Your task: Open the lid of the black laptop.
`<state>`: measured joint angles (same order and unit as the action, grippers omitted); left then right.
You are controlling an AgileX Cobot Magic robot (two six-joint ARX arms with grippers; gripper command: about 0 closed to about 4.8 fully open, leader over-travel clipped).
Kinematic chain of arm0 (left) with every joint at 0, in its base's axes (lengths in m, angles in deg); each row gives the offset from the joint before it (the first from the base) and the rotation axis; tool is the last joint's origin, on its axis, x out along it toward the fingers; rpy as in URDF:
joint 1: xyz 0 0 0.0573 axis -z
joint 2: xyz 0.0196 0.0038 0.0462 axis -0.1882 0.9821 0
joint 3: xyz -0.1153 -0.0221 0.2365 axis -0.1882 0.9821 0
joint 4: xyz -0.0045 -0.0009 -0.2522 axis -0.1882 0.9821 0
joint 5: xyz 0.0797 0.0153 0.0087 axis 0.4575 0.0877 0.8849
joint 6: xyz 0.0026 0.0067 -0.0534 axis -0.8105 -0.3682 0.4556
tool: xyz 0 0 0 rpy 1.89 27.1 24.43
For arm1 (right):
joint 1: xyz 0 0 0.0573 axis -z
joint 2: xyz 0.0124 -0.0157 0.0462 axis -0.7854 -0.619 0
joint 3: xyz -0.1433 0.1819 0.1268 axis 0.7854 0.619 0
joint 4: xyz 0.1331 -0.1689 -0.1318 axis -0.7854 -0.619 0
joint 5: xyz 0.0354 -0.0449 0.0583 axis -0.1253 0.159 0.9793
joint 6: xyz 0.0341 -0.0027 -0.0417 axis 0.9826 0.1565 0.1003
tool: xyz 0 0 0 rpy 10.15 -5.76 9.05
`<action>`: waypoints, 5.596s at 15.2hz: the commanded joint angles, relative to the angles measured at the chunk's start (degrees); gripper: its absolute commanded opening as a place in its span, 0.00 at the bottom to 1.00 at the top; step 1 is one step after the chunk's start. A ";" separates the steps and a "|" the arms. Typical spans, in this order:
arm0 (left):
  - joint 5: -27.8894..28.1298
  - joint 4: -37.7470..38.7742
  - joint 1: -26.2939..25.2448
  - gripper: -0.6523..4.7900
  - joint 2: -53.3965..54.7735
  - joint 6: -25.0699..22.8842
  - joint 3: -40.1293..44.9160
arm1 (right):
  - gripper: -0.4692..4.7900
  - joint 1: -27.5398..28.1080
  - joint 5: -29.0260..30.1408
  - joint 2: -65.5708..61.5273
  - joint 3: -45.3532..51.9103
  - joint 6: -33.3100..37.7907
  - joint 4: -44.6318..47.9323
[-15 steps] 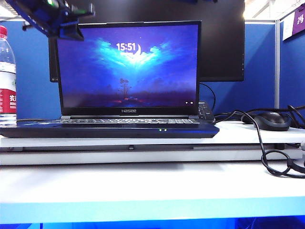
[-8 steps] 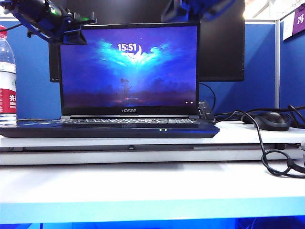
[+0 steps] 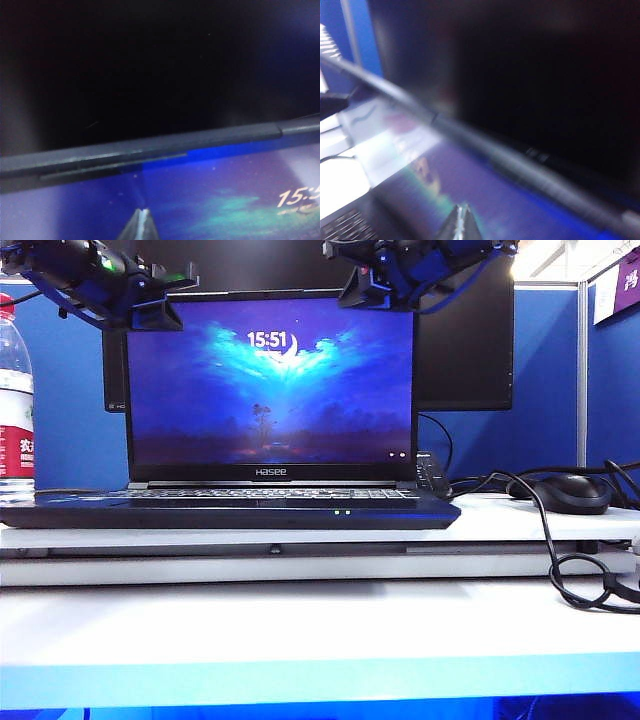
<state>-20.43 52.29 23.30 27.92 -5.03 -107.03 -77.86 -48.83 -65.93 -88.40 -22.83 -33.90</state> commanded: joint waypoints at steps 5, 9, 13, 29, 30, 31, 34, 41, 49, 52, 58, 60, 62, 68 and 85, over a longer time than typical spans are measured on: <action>0.61 -5.35 -0.20 0.11 0.13 -0.44 -0.59 | 0.09 2.69 -3.02 -1.22 -0.55 -2.14 6.64; 0.57 -5.55 -0.20 0.11 3.23 -0.31 -3.10 | 0.09 4.20 -3.91 -3.04 -0.55 -2.40 10.40; 0.42 -5.07 -0.20 0.11 5.75 0.22 -5.66 | 0.09 5.92 -4.11 -4.35 -0.55 -1.99 11.93; -12.26 34.42 -0.11 0.11 -30.25 -2.25 -0.96 | 0.09 6.14 -0.02 35.12 18.21 5.90 -14.51; -12.44 34.45 -0.09 0.11 -35.36 0.00 2.58 | 0.09 5.97 -0.04 41.05 21.75 6.45 -14.51; -12.46 34.42 -0.09 0.11 -40.87 2.56 6.75 | 0.09 5.97 -0.02 46.18 24.70 7.89 -14.49; -12.46 30.53 -0.09 0.11 -58.58 9.01 22.25 | 0.09 6.05 -0.39 59.60 31.30 8.96 -17.25; -18.32 31.15 -0.11 0.11 -76.19 16.02 34.23 | 0.09 6.08 -1.11 66.14 31.36 8.92 -35.43; -18.47 31.54 -0.11 0.11 -76.46 15.85 34.23 | 0.09 6.08 -1.09 66.14 31.36 8.92 -38.49; -18.27 34.40 1.29 0.11 -80.87 3.82 34.21 | 0.09 6.08 -1.09 66.14 31.36 8.92 -38.45; -1.68 40.37 -10.05 0.11 -84.11 12.09 35.01 | 0.09 6.08 -1.09 66.14 31.36 8.90 -38.77; 3.54 40.63 -13.16 0.11 -84.43 10.99 38.42 | 0.09 6.08 -1.07 66.16 31.36 8.90 -38.82; 6.03 38.40 -14.08 0.11 -85.99 11.08 42.82 | 0.09 6.08 -1.07 66.14 31.36 8.90 -39.26; 5.86 32.79 -14.38 0.11 -91.34 11.06 54.01 | 0.09 6.08 -1.07 66.12 31.36 8.92 -39.95; 7.06 25.92 -14.38 0.11 -91.34 7.65 65.40 | 0.09 6.10 -1.07 66.14 31.36 8.90 -39.95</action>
<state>-13.35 78.57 8.94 -63.29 2.94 -41.61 -71.74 -50.01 0.10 -56.81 -13.93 -74.44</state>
